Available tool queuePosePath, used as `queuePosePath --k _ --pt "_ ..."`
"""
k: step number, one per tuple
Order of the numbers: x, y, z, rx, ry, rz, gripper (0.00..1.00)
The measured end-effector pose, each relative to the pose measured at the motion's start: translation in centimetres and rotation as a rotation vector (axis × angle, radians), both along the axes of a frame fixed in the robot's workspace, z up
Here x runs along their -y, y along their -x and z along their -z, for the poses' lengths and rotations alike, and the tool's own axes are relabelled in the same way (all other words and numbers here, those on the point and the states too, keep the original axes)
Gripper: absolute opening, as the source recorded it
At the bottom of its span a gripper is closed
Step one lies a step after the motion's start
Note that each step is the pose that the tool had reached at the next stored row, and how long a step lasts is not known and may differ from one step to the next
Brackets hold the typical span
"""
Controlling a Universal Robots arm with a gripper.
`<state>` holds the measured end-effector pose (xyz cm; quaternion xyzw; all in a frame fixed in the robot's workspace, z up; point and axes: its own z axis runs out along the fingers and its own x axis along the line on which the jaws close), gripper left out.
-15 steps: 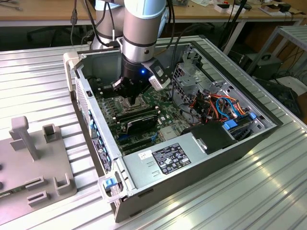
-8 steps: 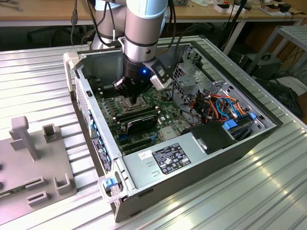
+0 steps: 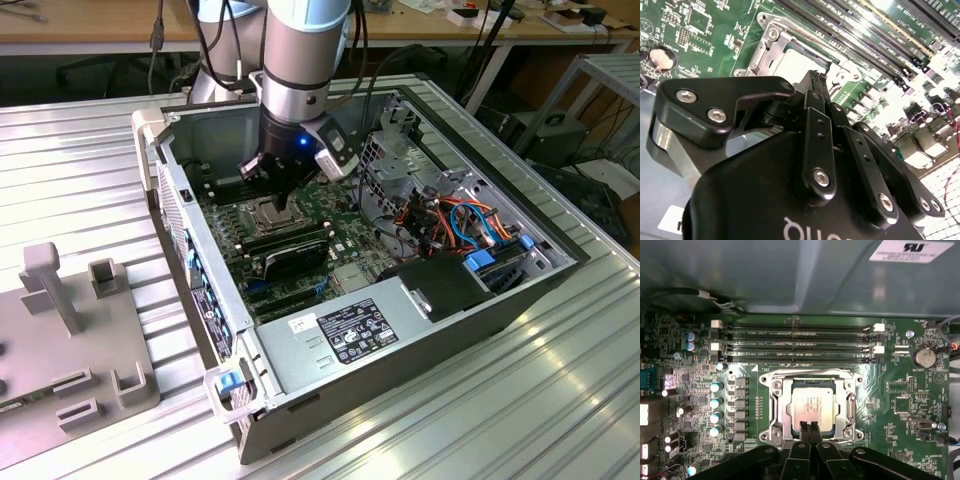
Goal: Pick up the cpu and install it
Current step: 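Install the second cpu locking lever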
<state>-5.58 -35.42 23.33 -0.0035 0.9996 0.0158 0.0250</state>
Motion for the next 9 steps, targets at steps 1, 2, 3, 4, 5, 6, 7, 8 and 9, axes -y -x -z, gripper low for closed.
queuePosePath --k 1,2,3,4,5,6,7,8,9 --pt "-0.06 -0.06 -0.04 0.0000 0.0000 0.000 0.11" --pt "-0.11 -0.13 -0.09 0.0000 -0.0001 0.000 0.11" --pt "-0.17 -0.19 -0.19 -0.0001 0.0002 0.000 0.11" --pt "-0.21 -0.27 -0.33 -0.0001 0.0001 0.000 0.11" --pt "-0.23 -0.33 -0.49 -0.0002 0.0000 0.000 0.11" --pt "-0.25 -0.42 -0.81 -0.0006 -0.0001 0.000 0.11" --pt "-0.26 -0.46 -1.09 -0.0015 0.0000 0.000 0.11" --pt "-0.26 -0.49 -1.31 -0.0022 0.0000 0.000 0.11" --pt "-0.27 -0.50 -1.54 -0.0027 0.0001 0.000 0.11"
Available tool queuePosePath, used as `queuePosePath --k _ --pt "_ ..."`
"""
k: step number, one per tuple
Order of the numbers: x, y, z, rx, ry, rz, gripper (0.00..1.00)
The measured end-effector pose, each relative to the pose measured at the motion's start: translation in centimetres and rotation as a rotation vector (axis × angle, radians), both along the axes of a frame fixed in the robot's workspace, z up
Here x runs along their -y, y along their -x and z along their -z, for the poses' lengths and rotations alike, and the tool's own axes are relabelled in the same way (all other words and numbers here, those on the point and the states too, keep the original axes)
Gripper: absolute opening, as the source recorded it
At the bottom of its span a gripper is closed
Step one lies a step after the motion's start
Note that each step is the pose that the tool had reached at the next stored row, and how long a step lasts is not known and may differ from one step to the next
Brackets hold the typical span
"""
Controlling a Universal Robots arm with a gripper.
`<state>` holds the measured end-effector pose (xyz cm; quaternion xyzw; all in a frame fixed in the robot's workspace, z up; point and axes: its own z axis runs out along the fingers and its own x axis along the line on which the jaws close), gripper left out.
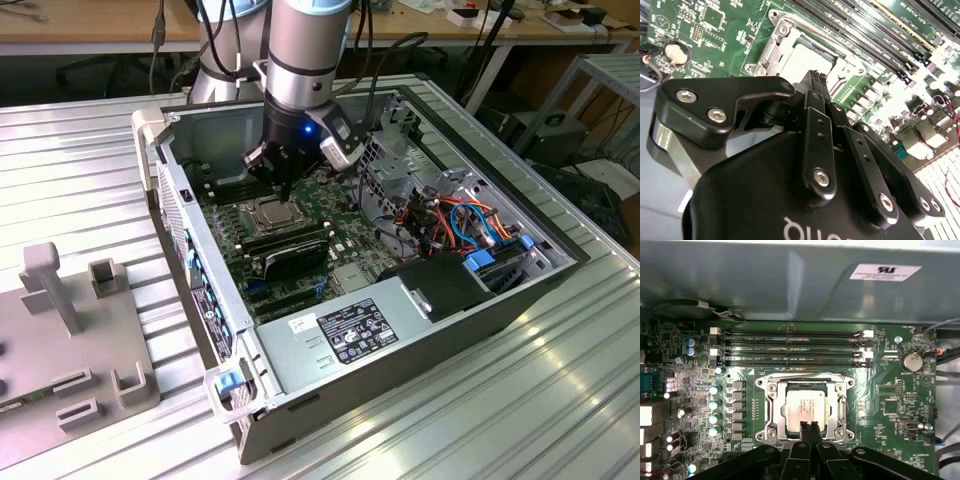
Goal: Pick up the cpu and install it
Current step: 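Install the second cpu locking lever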
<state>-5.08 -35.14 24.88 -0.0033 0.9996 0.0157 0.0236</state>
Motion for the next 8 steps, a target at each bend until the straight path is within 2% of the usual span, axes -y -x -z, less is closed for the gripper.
queuePosePath --k 8 --pt "0.00 -0.01 -0.07 0.0000 -0.0001 0.000 0.11"
